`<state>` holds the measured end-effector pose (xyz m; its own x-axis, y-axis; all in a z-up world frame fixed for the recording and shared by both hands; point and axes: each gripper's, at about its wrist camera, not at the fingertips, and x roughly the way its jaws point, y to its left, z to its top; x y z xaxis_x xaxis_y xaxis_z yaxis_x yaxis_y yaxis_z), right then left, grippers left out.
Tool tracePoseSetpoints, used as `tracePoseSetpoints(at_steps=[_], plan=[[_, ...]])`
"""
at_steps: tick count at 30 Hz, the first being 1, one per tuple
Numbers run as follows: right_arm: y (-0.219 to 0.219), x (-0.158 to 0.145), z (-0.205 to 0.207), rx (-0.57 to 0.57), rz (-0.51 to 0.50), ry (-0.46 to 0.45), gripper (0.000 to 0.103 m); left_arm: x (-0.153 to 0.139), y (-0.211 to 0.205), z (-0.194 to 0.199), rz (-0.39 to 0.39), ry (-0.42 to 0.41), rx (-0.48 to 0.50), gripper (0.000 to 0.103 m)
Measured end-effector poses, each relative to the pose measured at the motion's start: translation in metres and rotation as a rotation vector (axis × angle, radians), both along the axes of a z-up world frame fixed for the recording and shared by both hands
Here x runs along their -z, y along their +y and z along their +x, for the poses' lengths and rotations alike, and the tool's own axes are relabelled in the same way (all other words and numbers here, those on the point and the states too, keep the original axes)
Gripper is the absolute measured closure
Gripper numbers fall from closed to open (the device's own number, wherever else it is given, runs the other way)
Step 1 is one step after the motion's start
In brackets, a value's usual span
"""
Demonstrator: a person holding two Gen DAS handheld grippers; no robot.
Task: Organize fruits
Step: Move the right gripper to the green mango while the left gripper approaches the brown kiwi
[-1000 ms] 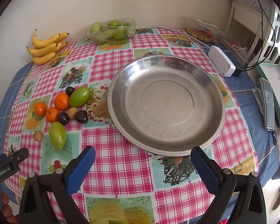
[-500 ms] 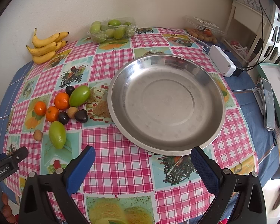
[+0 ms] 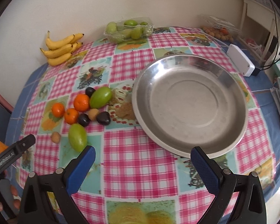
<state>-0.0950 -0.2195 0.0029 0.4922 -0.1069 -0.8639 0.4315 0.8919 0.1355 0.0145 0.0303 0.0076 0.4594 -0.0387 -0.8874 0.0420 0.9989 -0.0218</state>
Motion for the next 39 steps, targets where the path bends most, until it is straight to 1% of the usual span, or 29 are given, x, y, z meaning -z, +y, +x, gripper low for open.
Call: tracePoseSetpoints(at_steps=[3, 6, 9, 13, 19, 22, 24, 25, 26, 27, 29, 31, 33, 35, 39], plan=[[0.003, 0.0, 0.008, 0.009, 0.009, -0.017, 0.0, 0.004, 0.005, 0.005, -0.025, 0.029, -0.012, 0.0], [0.009, 0.004, 0.021, -0.008, 0.009, -0.002, 0.0, 0.011, 0.005, 0.009, -0.029, 0.068, 0.004, 0.0], [0.019, 0.009, 0.037, -0.049, 0.044, 0.012, 0.0, 0.013, 0.003, 0.013, -0.009, 0.059, 0.02, 0.0], [0.038, 0.01, 0.054, -0.091, -0.029, 0.021, 0.0, 0.014, 0.005, 0.022, -0.026, 0.061, 0.013, 0.0], [0.058, 0.021, 0.076, -0.159, 0.021, 0.033, 0.0, 0.017, 0.009, 0.037, -0.052, 0.076, 0.001, 0.0], [0.066, 0.025, 0.083, -0.178, 0.024, 0.038, 0.002, 0.018, 0.005, 0.043, -0.039, 0.075, 0.018, 0.0], [0.069, 0.028, 0.089, -0.182, 0.021, 0.047, 0.007, 0.021, 0.003, 0.046, -0.044, 0.087, 0.021, 0.004], [0.07, 0.031, 0.092, -0.185, 0.024, 0.051, 0.008, 0.023, 0.003, 0.047, -0.054, 0.099, 0.024, 0.009], [0.071, 0.033, 0.094, -0.191, 0.029, 0.058, 0.011, 0.027, 0.003, 0.049, -0.063, 0.113, 0.025, 0.013], [0.073, 0.035, 0.095, -0.199, 0.033, 0.064, 0.015, 0.03, 0.002, 0.05, -0.074, 0.129, 0.026, 0.014], [0.075, 0.039, 0.098, -0.21, 0.035, 0.079, 0.018, 0.037, 0.001, 0.053, -0.102, 0.16, 0.033, 0.015], [0.076, 0.045, 0.1, -0.204, 0.039, 0.09, 0.022, 0.042, -0.002, 0.054, -0.112, 0.182, 0.045, 0.015], [0.076, 0.05, 0.103, -0.212, 0.076, 0.099, 0.032, 0.045, -0.007, 0.054, -0.107, 0.19, 0.059, 0.016], [0.077, 0.055, 0.104, -0.219, 0.097, 0.11, 0.037, 0.047, -0.011, 0.053, -0.108, 0.195, 0.076, 0.025], [0.082, 0.06, 0.107, -0.251, 0.102, 0.125, 0.052, 0.053, -0.017, 0.054, -0.126, 0.226, 0.095, 0.027]])
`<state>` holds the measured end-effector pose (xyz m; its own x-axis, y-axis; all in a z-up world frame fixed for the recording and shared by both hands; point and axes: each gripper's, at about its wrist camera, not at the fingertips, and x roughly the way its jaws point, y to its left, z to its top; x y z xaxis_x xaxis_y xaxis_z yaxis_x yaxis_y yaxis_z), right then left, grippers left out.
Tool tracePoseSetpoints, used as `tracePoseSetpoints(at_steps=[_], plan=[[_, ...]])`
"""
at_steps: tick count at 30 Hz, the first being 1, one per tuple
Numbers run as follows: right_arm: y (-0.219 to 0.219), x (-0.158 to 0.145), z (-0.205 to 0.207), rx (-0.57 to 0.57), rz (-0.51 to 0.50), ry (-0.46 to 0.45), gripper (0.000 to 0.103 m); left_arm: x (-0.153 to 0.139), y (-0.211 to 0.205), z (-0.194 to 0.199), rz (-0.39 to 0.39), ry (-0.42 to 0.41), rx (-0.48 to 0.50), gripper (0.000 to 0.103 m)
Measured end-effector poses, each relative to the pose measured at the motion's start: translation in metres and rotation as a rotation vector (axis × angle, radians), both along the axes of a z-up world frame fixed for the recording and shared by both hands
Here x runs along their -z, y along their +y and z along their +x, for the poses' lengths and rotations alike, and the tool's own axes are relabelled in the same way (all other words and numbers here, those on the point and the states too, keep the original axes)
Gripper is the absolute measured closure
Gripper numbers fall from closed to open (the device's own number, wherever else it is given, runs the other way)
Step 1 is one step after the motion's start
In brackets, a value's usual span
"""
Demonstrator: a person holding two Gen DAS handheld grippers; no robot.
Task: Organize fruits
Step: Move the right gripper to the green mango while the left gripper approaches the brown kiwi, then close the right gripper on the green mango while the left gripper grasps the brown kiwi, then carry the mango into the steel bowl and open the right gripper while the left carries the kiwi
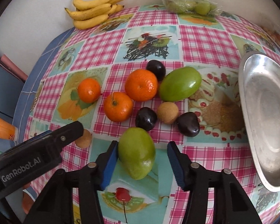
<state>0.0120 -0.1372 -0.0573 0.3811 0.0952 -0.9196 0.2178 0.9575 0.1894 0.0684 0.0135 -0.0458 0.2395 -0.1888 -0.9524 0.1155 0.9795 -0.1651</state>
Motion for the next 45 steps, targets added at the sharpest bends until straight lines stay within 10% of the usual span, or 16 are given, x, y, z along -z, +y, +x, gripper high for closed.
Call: tracePoseSetpoints(at_steps=[11, 45], plan=[[0.006, -0.001, 0.001, -0.022, -0.01, -0.001, 0.062, 0.013, -0.011, 0.0, -0.052, 0.052, 0.029, 0.077], [-0.053, -0.056, -0.025, 0.178, -0.073, -0.081, 0.062, -0.025, -0.015, -0.003, -0.002, -0.029, -0.006, 0.077]])
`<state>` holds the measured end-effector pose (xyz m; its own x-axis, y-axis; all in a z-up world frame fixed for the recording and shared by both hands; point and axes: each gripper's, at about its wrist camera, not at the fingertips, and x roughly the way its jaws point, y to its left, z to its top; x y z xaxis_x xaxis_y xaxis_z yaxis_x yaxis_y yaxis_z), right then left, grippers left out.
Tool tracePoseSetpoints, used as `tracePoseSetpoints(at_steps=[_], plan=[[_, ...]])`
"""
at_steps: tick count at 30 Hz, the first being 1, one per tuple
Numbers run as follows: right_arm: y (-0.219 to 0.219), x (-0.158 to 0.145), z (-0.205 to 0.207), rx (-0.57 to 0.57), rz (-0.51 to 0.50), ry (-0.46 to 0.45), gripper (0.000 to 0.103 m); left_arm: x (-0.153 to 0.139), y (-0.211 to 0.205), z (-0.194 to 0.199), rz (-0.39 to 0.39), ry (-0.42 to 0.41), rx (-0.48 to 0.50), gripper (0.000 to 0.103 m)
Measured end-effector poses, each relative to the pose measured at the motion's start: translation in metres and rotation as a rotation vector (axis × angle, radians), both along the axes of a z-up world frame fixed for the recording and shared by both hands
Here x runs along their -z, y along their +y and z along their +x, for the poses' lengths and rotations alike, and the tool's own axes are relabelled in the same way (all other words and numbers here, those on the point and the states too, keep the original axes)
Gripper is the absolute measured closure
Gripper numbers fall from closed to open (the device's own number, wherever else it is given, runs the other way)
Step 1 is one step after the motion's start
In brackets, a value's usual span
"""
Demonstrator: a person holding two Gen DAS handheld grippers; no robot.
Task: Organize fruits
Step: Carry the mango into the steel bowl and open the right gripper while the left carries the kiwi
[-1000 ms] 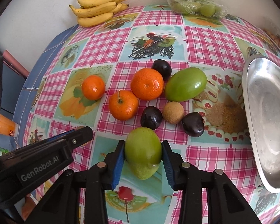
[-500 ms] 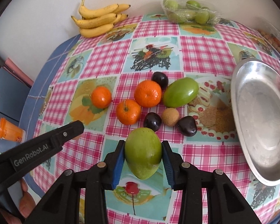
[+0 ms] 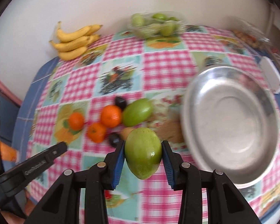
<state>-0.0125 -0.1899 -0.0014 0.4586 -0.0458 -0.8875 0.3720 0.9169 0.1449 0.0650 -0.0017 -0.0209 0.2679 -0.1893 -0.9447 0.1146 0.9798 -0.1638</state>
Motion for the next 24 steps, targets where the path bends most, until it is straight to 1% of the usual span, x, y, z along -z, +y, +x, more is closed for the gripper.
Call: tracePoseSetpoints(at_steps=[2, 8, 10, 14, 20, 24], plan=[[-0.016, -0.001, -0.005, 0.045, -0.014, 0.01, 0.062, -0.003, -0.012, -0.001, -0.002, -0.006, 0.024, 0.077], [-0.077, -0.001, -0.026, 0.21, 0.028, 0.009, 0.062, -0.008, -0.06, -0.007, -0.003, -0.023, 0.125, 0.077], [-0.091, 0.001, -0.03, 0.245, 0.027, 0.013, 0.062, -0.01, -0.077, -0.009, 0.003, -0.032, 0.16, 0.077], [-0.13, 0.005, -0.044, 0.312, 0.064, 0.005, 0.062, -0.014, -0.114, -0.015, -0.004, -0.052, 0.237, 0.077], [-0.168, 0.009, -0.062, 0.415, 0.065, 0.016, 0.062, -0.017, -0.165, -0.022, 0.0, -0.077, 0.343, 0.077], [-0.183, 0.014, -0.065, 0.469, 0.064, 0.03, 0.062, -0.014, -0.198, -0.028, 0.014, -0.088, 0.408, 0.077]])
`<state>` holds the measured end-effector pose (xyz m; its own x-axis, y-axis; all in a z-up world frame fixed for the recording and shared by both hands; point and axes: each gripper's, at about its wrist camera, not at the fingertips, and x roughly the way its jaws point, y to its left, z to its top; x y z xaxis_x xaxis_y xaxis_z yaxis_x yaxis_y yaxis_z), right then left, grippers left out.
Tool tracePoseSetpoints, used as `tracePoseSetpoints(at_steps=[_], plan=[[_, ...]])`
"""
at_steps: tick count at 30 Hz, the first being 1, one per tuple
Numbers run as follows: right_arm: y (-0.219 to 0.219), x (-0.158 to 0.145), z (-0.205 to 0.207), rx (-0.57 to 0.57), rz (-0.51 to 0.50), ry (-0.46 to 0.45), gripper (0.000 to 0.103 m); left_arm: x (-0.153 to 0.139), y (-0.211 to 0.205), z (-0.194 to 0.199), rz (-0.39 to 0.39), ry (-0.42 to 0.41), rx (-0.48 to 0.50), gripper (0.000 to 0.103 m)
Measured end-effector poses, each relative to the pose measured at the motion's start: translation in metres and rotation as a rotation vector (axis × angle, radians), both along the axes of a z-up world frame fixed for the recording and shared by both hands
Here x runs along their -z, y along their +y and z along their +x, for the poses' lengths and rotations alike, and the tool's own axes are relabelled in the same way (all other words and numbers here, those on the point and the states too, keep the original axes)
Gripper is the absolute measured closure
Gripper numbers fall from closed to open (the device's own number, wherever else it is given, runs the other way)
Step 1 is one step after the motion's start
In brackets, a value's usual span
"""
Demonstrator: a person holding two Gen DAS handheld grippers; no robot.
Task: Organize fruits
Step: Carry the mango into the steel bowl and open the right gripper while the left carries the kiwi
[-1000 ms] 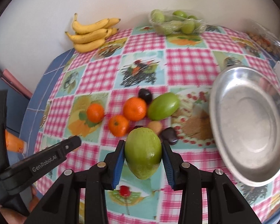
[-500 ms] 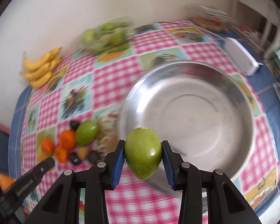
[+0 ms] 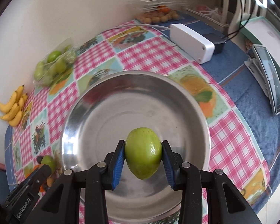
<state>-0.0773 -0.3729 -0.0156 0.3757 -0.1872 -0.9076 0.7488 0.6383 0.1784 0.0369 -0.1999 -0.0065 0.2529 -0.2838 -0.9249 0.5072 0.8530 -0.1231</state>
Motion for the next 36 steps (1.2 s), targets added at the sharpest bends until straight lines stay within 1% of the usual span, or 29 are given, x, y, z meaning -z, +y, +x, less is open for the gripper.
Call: tracePoseSetpoints(at_steps=[6, 12, 19, 23, 26, 27, 28, 29, 31, 34, 36], plan=[[-0.018, 0.014, 0.002, 0.028, 0.024, 0.018, 0.062, 0.008, -0.031, -0.003, 0.024, -0.001, 0.055, 0.077], [-0.031, 0.024, 0.005, 0.037, 0.03, 0.035, 0.062, 0.022, -0.052, -0.001, 0.049, 0.018, 0.08, 0.077], [-0.038, 0.033, 0.007, 0.051, 0.053, 0.045, 0.062, 0.036, -0.062, -0.002, 0.068, 0.034, 0.089, 0.077], [-0.041, 0.032, 0.005, 0.067, 0.071, 0.035, 0.061, 0.037, -0.062, -0.003, 0.067, 0.037, 0.091, 0.077], [-0.041, 0.028, 0.003, 0.072, 0.058, 0.032, 0.061, 0.037, -0.063, -0.004, 0.064, 0.038, 0.083, 0.076], [-0.041, 0.025, 0.003, 0.075, 0.056, 0.026, 0.06, 0.035, -0.062, -0.003, 0.06, 0.038, 0.08, 0.076], [-0.042, 0.022, 0.002, 0.081, 0.053, 0.017, 0.057, 0.033, -0.061, -0.004, 0.057, 0.037, 0.079, 0.075], [-0.042, 0.02, 0.001, 0.085, 0.049, 0.012, 0.05, 0.031, -0.059, -0.004, 0.052, 0.036, 0.077, 0.074], [-0.042, 0.014, 0.001, 0.085, 0.036, 0.004, 0.042, 0.026, -0.055, -0.004, 0.037, 0.043, 0.069, 0.071], [-0.04, 0.008, 0.001, 0.078, 0.027, -0.003, 0.041, 0.02, -0.051, -0.004, 0.019, 0.052, 0.062, 0.068], [-0.039, 0.004, 0.002, 0.072, 0.024, -0.006, 0.038, 0.016, -0.047, -0.002, 0.003, 0.062, 0.055, 0.066]])
